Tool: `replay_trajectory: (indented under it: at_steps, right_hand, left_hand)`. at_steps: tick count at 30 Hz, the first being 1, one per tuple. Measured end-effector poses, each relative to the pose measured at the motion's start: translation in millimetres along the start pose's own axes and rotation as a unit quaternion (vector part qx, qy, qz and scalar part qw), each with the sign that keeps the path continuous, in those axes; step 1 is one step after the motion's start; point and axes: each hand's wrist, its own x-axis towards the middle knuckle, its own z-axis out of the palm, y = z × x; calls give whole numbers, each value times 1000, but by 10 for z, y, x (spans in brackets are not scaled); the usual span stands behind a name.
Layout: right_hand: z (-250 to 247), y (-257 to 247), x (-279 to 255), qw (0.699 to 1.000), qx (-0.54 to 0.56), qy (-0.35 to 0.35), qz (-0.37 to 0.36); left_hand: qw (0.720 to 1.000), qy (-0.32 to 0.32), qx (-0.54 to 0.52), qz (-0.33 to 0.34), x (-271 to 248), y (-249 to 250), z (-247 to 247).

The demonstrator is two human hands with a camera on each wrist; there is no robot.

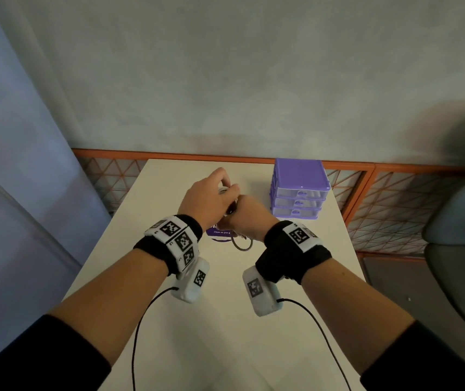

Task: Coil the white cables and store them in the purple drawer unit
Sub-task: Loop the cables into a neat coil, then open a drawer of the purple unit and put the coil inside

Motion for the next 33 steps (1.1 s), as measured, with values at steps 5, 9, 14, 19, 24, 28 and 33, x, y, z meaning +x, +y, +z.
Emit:
replay_trajectory:
  at_steps: [5,9,14,19,24,28,33]
  right_hand:
    - [183,87,-54,969,-176,170,-9]
    - [241,85,-68,984,-70,160,33]
    - [159,180,-200,979,172,60,87]
    - [-18,462,-159,965,242,14,102]
    - [-285,913,-134,964,225,5,143]
    - [-425,1444,-77,921,330,79,192]
    - [-584,2121,188,828,432,182,308]
  left_hand:
    - [996,42,-50,-55,94,-67,86]
    - [996,30,-75,-35,123,-87,190]
    - [990,-42,-123,54,155,-78,294]
    - [976,-91,-190,53,256,95,554]
    - [975,-153,-158,29,406,145,967]
    - [973,-207,-106,10,606,125,1255]
    - [986,-162,0,27,991,-42,1714]
